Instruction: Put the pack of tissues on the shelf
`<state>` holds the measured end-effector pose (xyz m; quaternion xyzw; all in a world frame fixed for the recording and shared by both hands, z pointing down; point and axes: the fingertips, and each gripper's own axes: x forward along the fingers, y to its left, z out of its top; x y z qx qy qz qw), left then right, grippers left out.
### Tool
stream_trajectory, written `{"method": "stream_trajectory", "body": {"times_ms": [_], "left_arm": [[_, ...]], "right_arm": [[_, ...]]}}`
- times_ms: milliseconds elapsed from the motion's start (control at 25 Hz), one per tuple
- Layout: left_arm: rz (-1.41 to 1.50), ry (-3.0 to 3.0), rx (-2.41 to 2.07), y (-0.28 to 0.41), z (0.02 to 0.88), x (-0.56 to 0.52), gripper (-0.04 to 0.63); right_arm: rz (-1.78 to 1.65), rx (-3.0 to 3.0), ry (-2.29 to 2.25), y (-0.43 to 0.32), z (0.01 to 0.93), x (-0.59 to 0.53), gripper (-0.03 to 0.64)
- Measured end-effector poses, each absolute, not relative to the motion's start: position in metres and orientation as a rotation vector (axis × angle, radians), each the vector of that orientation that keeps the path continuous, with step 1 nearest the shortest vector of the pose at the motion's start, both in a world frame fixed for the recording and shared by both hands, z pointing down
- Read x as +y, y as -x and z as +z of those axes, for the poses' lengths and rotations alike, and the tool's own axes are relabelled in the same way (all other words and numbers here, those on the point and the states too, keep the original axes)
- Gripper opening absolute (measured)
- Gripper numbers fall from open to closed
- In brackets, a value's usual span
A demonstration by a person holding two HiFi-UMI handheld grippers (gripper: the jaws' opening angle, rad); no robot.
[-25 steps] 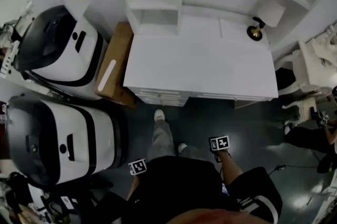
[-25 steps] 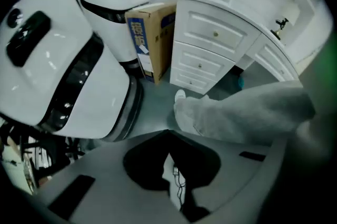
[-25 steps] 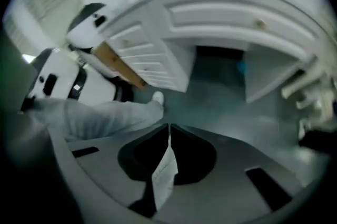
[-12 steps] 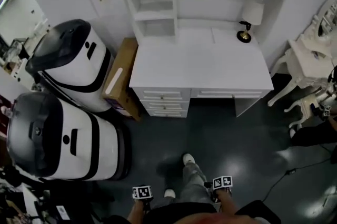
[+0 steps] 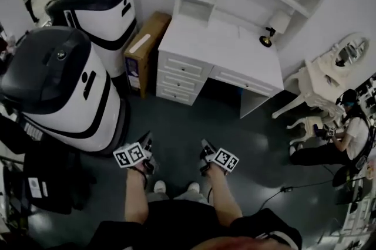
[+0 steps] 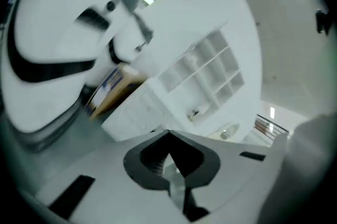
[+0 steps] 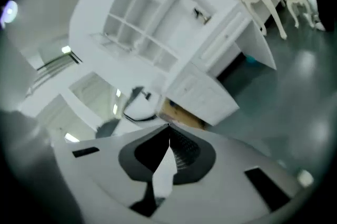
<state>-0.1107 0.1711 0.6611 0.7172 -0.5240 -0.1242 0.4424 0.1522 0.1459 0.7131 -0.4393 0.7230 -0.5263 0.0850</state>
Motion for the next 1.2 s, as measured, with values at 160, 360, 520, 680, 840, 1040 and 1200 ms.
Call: {"method": "stream_trajectory", "body": {"times_ms": [160, 360, 520, 680, 840, 1040, 1200], "left_arm": [[-0.272, -2.570, -1.574, 0.086, 0.356, 0.127, 0.009], [-0.212, -2.814, -2.313, 0.060, 0.150, 0.193, 0.010], [-0.423, -2.811, -2.238, 0.021, 0.188, 0.248, 0.011], [-0.383, -2.704, -1.825, -0.006, 0.244, 0.211, 0.011], [0.089, -2.711, -1.947, 0.000, 0.277, 0.198, 0.011], [-0.048, -2.613, -1.935, 0.016, 0.282, 0.192, 0.011], [-0.084, -2.600, -1.911, 0.022, 0.283, 0.197, 0.010]], "right_arm": [[-0.669, 2.422, 1.001, -0.116, 0.406, 0.051, 0.021], [0.386, 2.670, 1.277, -0.081, 0.194, 0.127, 0.023], [0.653, 2.510, 1.513, -0.098, 0.188, 0.208, 0.021], [0.201, 2.525, 1.547, -0.110, 0.245, 0.171, 0.020], [0.038, 2.529, 1.569, -0.120, 0.277, 0.168, 0.020], [0.061, 2.594, 1.570, -0.115, 0.277, 0.171, 0.020], [0.107, 2.661, 1.554, -0.099, 0.283, 0.182, 0.020]]}}
